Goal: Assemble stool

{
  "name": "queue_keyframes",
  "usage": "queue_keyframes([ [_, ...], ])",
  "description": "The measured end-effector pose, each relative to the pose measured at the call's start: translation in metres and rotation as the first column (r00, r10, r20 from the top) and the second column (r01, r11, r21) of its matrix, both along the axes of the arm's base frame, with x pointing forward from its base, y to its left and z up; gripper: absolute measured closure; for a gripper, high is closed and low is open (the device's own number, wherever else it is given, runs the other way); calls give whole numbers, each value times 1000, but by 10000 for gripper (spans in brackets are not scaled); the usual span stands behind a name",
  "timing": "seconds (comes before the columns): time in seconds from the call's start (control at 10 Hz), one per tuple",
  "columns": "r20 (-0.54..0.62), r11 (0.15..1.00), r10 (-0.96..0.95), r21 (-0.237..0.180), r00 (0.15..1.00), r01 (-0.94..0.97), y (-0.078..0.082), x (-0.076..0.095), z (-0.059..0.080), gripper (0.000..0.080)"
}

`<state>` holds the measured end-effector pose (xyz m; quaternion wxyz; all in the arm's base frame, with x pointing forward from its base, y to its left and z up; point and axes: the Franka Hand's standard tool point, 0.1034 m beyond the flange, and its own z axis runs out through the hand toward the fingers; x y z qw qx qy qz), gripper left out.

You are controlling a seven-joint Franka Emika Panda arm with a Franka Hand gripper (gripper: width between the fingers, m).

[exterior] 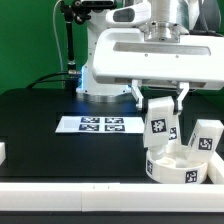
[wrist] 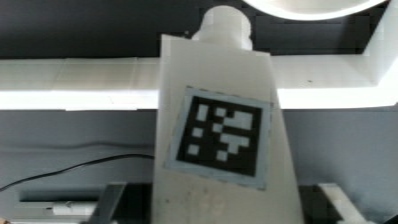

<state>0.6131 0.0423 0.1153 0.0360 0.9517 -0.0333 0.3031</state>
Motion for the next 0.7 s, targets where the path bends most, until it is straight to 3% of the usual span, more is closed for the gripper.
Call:
queue_keyframes([
  [0.1,-1,1000,1,0,1000,-1,1,0,-1,472],
  [0.3,-15,999,38,-10,999,-38,24,-10,-7,472],
  [0.7,-45,994,99,-44,994,-101,32,-14,-12,472],
])
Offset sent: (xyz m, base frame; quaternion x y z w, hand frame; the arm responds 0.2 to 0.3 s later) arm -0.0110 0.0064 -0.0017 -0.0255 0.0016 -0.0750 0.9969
